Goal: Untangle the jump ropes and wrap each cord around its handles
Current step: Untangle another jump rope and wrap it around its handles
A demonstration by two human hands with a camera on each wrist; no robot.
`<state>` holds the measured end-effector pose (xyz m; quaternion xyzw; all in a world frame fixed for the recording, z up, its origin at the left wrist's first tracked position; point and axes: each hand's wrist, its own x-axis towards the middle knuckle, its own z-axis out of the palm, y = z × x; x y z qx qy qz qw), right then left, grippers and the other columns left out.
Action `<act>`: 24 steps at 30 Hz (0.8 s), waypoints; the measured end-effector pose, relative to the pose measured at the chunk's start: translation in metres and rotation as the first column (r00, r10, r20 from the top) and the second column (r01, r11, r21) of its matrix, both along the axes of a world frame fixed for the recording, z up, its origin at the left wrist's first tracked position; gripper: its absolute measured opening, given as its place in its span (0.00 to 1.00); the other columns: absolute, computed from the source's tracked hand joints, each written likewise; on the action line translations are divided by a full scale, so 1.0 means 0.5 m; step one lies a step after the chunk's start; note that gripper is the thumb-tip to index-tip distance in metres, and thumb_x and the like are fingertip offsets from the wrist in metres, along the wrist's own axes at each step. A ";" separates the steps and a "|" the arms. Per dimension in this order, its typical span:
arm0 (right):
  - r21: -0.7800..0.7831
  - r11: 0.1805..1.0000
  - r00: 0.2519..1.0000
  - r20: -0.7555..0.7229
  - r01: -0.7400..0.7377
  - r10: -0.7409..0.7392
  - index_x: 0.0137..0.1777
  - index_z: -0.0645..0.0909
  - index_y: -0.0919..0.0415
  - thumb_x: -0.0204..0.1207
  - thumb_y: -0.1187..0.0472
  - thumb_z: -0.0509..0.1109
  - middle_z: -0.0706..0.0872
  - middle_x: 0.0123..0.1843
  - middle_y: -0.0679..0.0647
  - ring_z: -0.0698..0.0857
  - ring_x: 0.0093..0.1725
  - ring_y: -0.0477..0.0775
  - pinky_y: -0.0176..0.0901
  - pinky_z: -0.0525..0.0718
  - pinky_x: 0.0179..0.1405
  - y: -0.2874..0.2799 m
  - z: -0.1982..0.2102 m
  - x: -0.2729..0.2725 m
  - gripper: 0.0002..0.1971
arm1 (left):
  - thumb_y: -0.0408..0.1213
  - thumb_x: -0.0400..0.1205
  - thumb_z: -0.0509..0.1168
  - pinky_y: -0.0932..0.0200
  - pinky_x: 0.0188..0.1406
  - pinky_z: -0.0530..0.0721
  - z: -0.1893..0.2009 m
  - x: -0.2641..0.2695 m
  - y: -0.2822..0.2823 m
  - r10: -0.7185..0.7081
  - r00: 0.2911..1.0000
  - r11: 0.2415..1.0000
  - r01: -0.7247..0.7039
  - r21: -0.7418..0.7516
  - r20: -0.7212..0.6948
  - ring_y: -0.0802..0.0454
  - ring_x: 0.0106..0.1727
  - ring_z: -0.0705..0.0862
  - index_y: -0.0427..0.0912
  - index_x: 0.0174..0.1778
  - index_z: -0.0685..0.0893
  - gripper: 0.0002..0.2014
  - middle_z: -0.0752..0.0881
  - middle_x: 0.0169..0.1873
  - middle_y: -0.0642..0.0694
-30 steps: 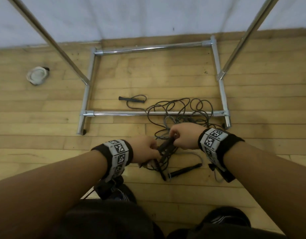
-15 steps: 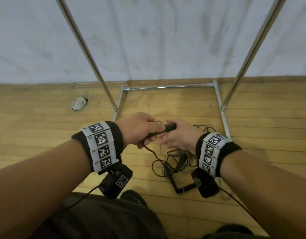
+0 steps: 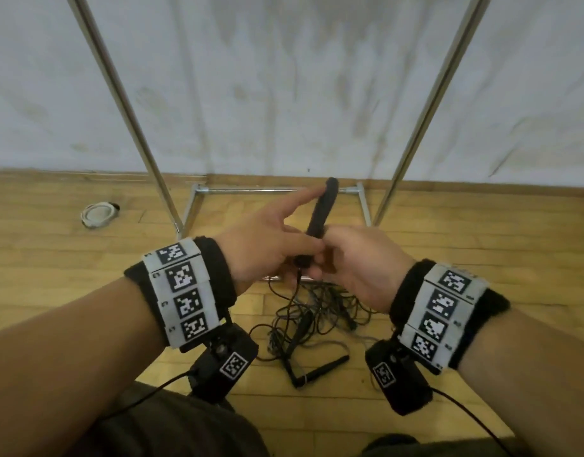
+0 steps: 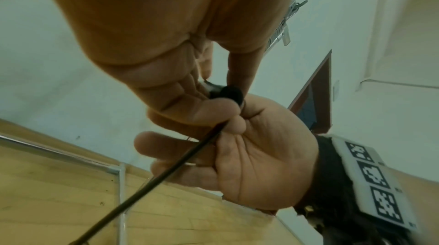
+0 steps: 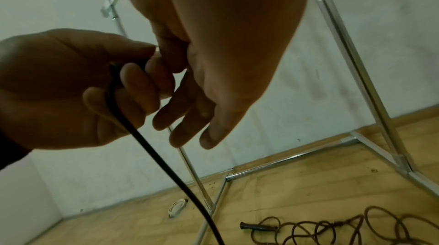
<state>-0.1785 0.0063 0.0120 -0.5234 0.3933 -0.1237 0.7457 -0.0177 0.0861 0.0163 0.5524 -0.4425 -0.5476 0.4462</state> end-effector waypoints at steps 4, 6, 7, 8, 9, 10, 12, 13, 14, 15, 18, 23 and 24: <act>0.036 0.986 0.987 0.004 -0.163 0.163 0.71 0.80 0.71 0.92 0.52 0.57 0.90 0.57 0.72 0.92 0.55 0.70 0.64 0.85 0.69 0.008 -0.011 0.000 0.23 | 0.29 0.90 0.67 0.59 0.32 0.87 -0.012 0.028 -0.007 0.109 0.990 0.994 -0.111 0.012 0.094 0.44 0.40 0.92 0.57 0.70 0.89 0.19 0.94 0.42 0.38; 0.033 0.973 0.972 -0.058 -0.228 0.229 0.69 0.82 0.68 0.92 0.48 0.57 0.91 0.47 0.65 0.92 0.49 0.68 0.55 0.90 0.57 0.006 -0.011 0.003 0.23 | 0.29 0.92 0.61 0.56 0.35 0.89 -0.015 0.048 -0.007 0.103 0.980 0.990 -0.117 0.074 0.168 0.45 0.40 0.93 0.50 0.65 0.90 0.16 0.95 0.43 0.40; 0.001 0.968 0.962 -0.110 -0.251 0.250 0.67 0.83 0.66 0.91 0.48 0.58 0.89 0.40 0.60 0.91 0.44 0.65 0.50 0.91 0.49 0.004 -0.009 0.006 0.23 | 0.29 0.91 0.58 0.55 0.36 0.90 -0.016 0.057 -0.006 0.077 0.970 0.988 -0.105 0.114 0.229 0.46 0.40 0.94 0.49 0.63 0.91 0.17 0.96 0.43 0.41; -0.066 0.959 0.950 -0.169 -0.276 0.262 0.64 0.84 0.66 0.91 0.48 0.59 0.87 0.36 0.57 0.90 0.40 0.61 0.47 0.90 0.43 0.000 -0.007 0.009 0.21 | 0.30 0.90 0.56 0.54 0.38 0.91 -0.016 0.065 -0.005 0.032 0.947 0.985 -0.083 0.148 0.319 0.48 0.40 0.94 0.50 0.61 0.91 0.18 0.96 0.43 0.44; -0.143 0.943 0.938 -0.221 -0.302 0.267 0.62 0.85 0.66 0.91 0.50 0.60 0.85 0.34 0.55 0.87 0.36 0.58 0.47 0.89 0.42 -0.005 -0.005 0.014 0.20 | 0.32 0.89 0.58 0.53 0.40 0.92 -0.014 0.072 -0.003 -0.041 0.892 0.982 -0.047 0.182 0.450 0.51 0.40 0.93 0.53 0.59 0.91 0.17 0.96 0.42 0.47; -0.207 0.922 0.928 -0.254 -0.326 0.271 0.60 0.86 0.67 0.91 0.52 0.60 0.83 0.32 0.54 0.85 0.33 0.55 0.48 0.87 0.43 -0.010 -0.003 0.020 0.19 | 0.35 0.88 0.61 0.53 0.40 0.92 -0.013 0.077 -0.004 -0.132 0.800 0.976 0.002 0.218 0.585 0.54 0.39 0.92 0.57 0.57 0.89 0.14 0.95 0.40 0.50; -0.277 0.899 0.926 -0.271 -0.338 0.265 0.57 0.86 0.71 0.91 0.54 0.60 0.79 0.31 0.54 0.80 0.30 0.53 0.49 0.85 0.43 -0.021 0.002 0.036 0.19 | 0.46 0.87 0.68 0.59 0.36 0.83 -0.012 0.074 -0.004 -0.279 0.575 0.954 0.077 0.288 0.769 0.60 0.36 0.86 0.64 0.54 0.86 0.06 0.88 0.36 0.56; -0.300 0.893 0.928 -0.268 -0.336 0.260 0.56 0.85 0.72 0.91 0.55 0.60 0.78 0.30 0.54 0.78 0.29 0.53 0.48 0.85 0.41 -0.027 0.003 0.044 0.19 | 0.51 0.86 0.69 0.60 0.35 0.77 -0.008 0.067 -0.005 -0.310 0.507 0.947 0.091 0.308 0.804 0.61 0.36 0.82 0.65 0.51 0.85 0.01 0.83 0.36 0.58; -0.324 0.882 0.928 -0.269 -0.341 0.260 0.54 0.85 0.72 0.90 0.55 0.61 0.77 0.30 0.54 0.77 0.28 0.52 0.47 0.85 0.40 -0.031 0.006 0.051 0.19 | 0.55 0.86 0.70 0.61 0.34 0.72 -0.011 0.063 -0.009 -0.318 0.471 0.945 0.093 0.312 0.823 0.61 0.35 0.79 0.64 0.45 0.83 0.05 0.81 0.35 0.58; -0.349 0.870 0.926 -0.271 -0.349 0.263 0.52 0.85 0.71 0.90 0.55 0.62 0.77 0.29 0.54 0.76 0.27 0.51 0.46 0.84 0.38 -0.034 0.009 0.057 0.18 | 0.57 0.86 0.70 0.61 0.33 0.70 -0.015 0.058 -0.013 -0.315 0.466 0.947 0.099 0.306 0.827 0.62 0.36 0.78 0.63 0.41 0.80 0.10 0.81 0.35 0.58; -0.387 0.851 0.930 -0.244 -0.354 0.276 0.50 0.84 0.67 0.89 0.56 0.63 0.76 0.28 0.53 0.75 0.27 0.50 0.49 0.83 0.39 -0.045 0.016 0.066 0.15 | 0.50 0.87 0.71 0.62 0.36 0.74 -0.024 0.057 -0.028 -0.253 0.553 0.966 0.107 0.233 0.794 0.61 0.37 0.82 0.59 0.41 0.83 0.08 0.86 0.36 0.54; -0.333 0.914 0.972 -0.037 -0.233 0.234 0.49 0.81 0.62 0.89 0.50 0.63 0.75 0.30 0.53 0.73 0.29 0.53 0.51 0.81 0.37 -0.073 0.022 0.056 0.16 | 0.45 0.84 0.71 0.42 0.58 0.90 -0.023 0.075 -0.035 0.027 0.953 0.999 -0.037 0.027 0.302 0.42 0.47 0.93 0.47 0.49 0.92 0.07 0.92 0.40 0.45; -0.344 0.909 0.970 -0.020 -0.234 0.242 0.48 0.81 0.62 0.89 0.48 0.62 0.75 0.31 0.53 0.73 0.30 0.53 0.48 0.83 0.36 -0.079 0.023 0.052 0.17 | 0.44 0.82 0.71 0.43 0.53 0.91 -0.018 0.078 -0.037 0.129 0.971 0.992 -0.127 -0.023 0.201 0.41 0.43 0.92 0.48 0.45 0.92 0.06 0.90 0.36 0.46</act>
